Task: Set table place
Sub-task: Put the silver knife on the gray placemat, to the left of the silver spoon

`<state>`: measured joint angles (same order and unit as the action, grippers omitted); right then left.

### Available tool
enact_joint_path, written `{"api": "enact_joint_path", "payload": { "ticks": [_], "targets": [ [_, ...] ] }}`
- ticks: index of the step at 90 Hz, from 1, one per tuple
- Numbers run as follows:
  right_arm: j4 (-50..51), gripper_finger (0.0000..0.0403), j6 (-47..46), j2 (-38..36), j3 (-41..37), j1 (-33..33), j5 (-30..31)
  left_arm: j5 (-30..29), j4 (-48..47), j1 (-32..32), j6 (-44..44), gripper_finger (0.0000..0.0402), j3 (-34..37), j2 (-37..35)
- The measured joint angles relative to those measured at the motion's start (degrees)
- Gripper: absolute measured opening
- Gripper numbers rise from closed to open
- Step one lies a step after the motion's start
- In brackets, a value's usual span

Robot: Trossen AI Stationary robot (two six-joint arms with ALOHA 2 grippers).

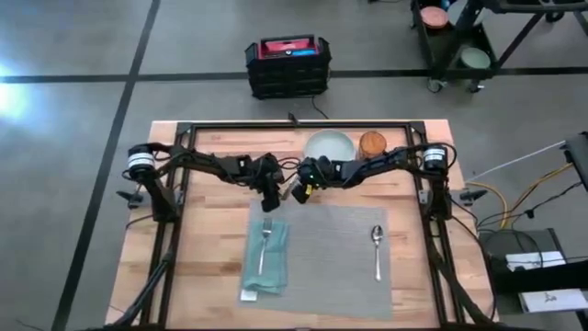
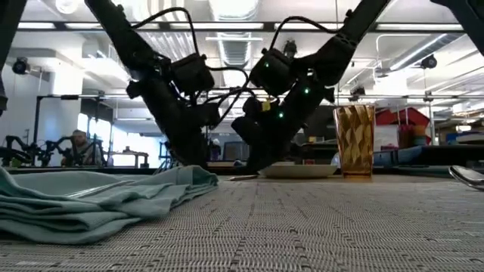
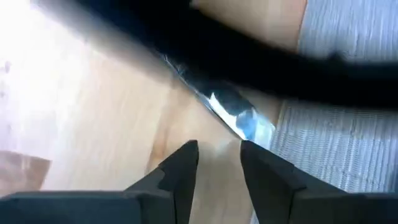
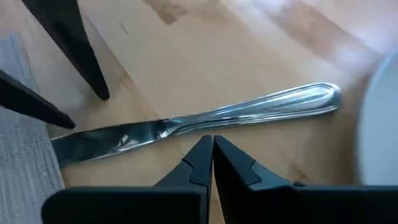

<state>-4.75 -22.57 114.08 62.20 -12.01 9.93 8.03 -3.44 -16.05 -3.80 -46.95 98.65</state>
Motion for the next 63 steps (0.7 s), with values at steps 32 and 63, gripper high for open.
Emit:
{"api": "enact_joint_path", "payload": {
  "ticks": [32, 63],
  "targets": [
    [-2.47, 0.0, 3.13, 4.47, 5.95, -0.65, 0.15, 0.03, 2.09, -0.07, -1.24, 0.0114, 0.79, 0.04],
    [-1.1, 0.0, 4.76, 9.24, 12.46, -1.11, -1.22, 0.07, 3.27, -0.07, -1.13, 0.0114, 0.91, 0.01]
  ]
}}
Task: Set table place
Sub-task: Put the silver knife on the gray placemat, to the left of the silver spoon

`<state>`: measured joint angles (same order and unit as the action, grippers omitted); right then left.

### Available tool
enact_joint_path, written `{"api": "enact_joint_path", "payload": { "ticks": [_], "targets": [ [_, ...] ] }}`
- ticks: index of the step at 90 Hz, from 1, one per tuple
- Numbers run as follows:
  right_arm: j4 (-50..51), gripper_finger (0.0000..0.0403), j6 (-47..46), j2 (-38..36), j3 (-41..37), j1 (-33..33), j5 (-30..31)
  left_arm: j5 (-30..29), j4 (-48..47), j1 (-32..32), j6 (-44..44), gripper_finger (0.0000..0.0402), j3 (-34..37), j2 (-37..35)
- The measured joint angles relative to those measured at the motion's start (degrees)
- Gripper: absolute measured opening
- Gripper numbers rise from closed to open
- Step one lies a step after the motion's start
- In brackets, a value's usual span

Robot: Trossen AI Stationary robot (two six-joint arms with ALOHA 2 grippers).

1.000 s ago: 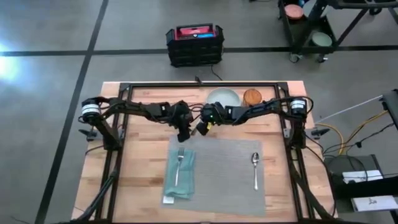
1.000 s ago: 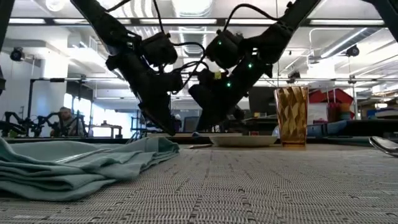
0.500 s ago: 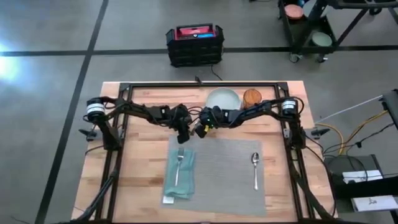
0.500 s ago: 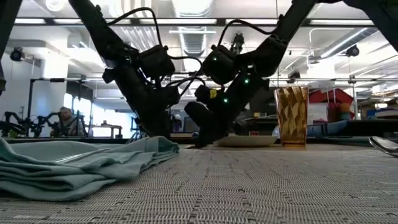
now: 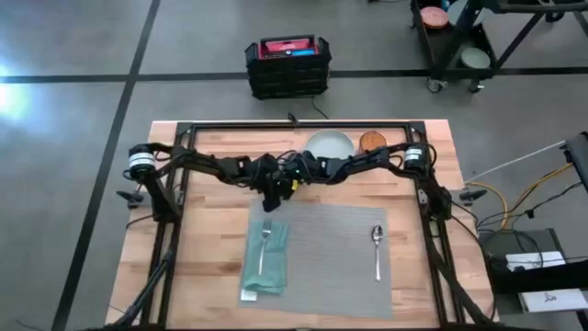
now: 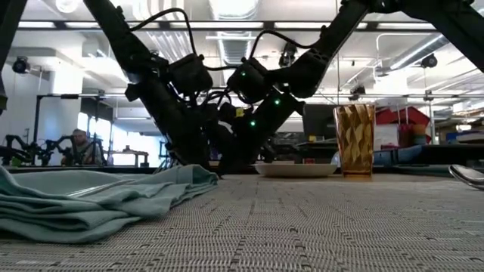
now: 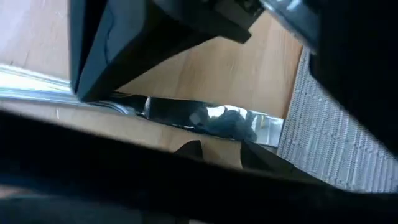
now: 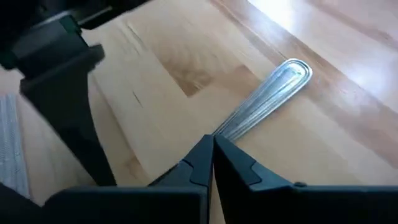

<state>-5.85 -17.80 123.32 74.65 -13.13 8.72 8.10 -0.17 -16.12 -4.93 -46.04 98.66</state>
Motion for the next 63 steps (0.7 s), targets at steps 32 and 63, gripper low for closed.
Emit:
{"api": "enact_joint_path", "payload": {
  "ticks": [32, 63],
  "targets": [
    [17.67, 0.0, 3.66, -7.42, 2.37, 0.16, -1.69, -1.79, 1.66, -0.2, 1.56, 0.0114, 0.41, -4.06],
    [9.01, 0.0, -4.72, -15.34, -13.12, 4.48, -7.28, -1.11, 13.81, 1.18, 2.45, 0.0114, 5.31, -1.95]
  ]
}}
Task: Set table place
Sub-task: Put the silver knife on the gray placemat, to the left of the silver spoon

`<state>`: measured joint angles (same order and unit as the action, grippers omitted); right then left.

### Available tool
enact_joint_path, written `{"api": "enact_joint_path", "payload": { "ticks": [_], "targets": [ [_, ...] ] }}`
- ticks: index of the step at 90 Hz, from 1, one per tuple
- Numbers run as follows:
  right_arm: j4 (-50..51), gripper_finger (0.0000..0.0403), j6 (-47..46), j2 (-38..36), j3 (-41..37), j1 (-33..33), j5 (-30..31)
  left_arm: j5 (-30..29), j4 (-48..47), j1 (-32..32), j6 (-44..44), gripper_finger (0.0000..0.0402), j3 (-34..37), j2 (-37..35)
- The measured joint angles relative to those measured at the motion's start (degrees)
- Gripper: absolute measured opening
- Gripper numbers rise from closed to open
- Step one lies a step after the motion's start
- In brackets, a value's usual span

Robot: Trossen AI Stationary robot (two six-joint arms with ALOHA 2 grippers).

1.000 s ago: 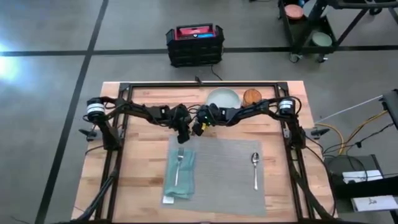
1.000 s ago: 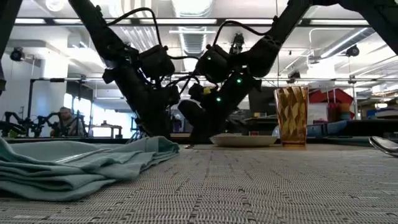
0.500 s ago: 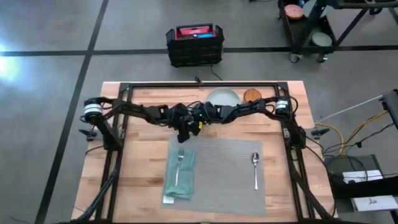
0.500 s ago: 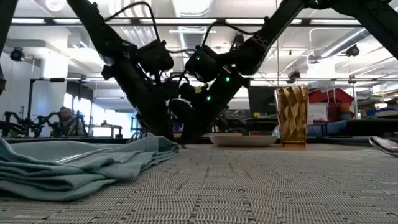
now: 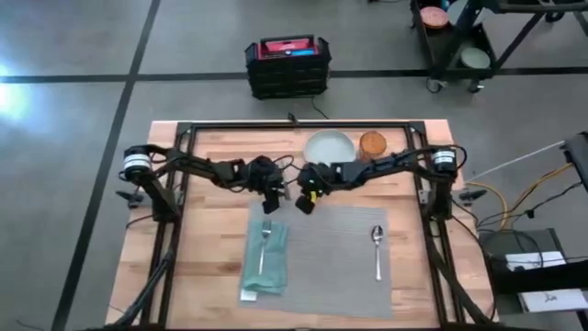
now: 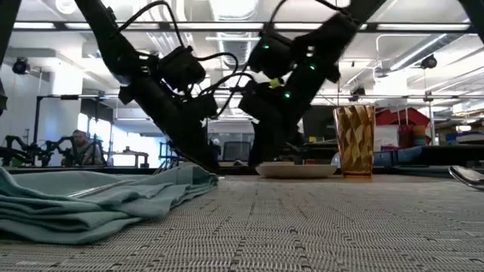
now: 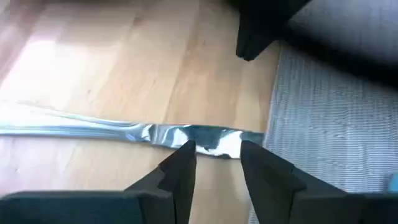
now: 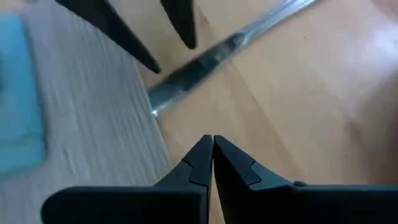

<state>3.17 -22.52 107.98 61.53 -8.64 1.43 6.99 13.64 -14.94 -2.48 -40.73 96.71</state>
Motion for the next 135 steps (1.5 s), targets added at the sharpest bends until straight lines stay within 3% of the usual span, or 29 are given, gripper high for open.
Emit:
{"api": "enact_joint_path", "payload": {
  "ticks": [23, 41, 105, 135],
  "targets": [
    [-18.99, 0.0, -7.44, -0.08, -8.3, 0.33, -2.06, -0.02, 0.51, 0.31, -0.12, 0.0114, 1.55, 1.08],
    [-18.9, 0.0, -6.12, -0.1, -8.39, 0.26, -1.43, -0.46, 4.37, 0.77, 1.66, 0.0114, 1.77, 1.64],
    [-19.06, 0.0, -7.3, 0.09, -8.41, 0.26, -1.38, -2.75, 3.01, 1.2, 4.55, 0.0075, 1.38, 1.08],
    [-22.26, 0.0, -5.12, 4.68, -2.88, 0.7, -1.72, -12.1, 2.96, 0.39, 11.58, 0.0075, -2.07, 1.62]
  ]
}}
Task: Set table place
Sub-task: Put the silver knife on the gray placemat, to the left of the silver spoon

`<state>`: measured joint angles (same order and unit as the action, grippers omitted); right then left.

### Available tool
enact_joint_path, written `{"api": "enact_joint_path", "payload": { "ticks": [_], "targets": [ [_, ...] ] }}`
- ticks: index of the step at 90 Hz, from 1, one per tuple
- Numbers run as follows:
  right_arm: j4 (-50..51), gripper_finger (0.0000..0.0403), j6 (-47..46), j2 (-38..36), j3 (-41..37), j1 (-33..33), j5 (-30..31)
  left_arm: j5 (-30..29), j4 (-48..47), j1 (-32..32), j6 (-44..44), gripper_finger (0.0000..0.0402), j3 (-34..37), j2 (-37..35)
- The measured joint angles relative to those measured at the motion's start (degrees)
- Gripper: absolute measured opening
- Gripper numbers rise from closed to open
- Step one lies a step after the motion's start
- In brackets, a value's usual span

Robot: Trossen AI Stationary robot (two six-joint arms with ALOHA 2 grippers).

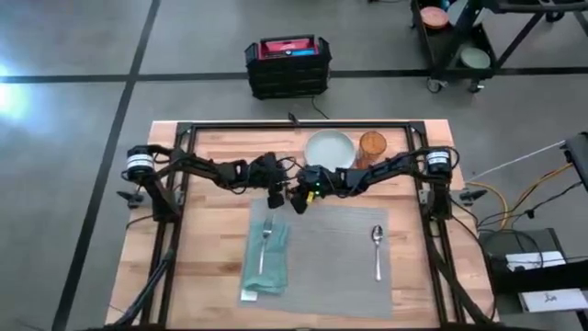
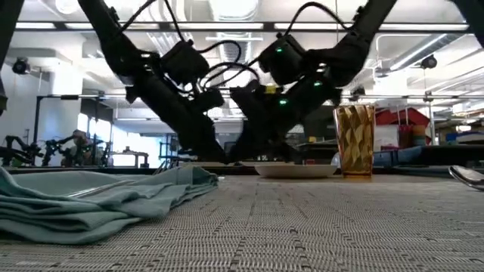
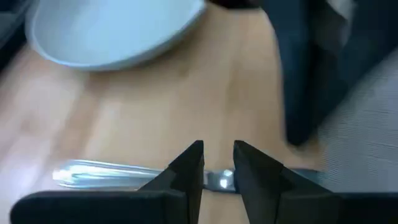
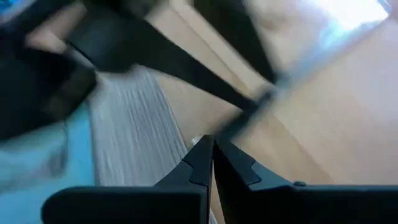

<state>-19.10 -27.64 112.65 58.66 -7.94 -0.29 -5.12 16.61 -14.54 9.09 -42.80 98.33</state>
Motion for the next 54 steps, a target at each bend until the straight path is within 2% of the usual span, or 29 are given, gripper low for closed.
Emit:
{"api": "enact_joint_path", "payload": {
  "ticks": [21, 40, 54],
  "targets": [
    [6.48, 0.0, 1.89, 5.53, 6.77, 0.19, 0.24, -0.44, -0.19, -3.99, -0.53, 0.0075, -0.27, 2.41],
    [14.48, 0.0, 5.32, 5.39, 8.63, 0.14, 0.43, -0.36, -0.81, -5.14, -0.63, 0.0075, -0.29, 2.64],
    [17.67, 0.0, 8.09, 4.58, 8.63, 0.01, 0.41, -0.16, -5.64, -5.14, -1.16, 0.0075, -0.45, 2.43]
  ]
}}
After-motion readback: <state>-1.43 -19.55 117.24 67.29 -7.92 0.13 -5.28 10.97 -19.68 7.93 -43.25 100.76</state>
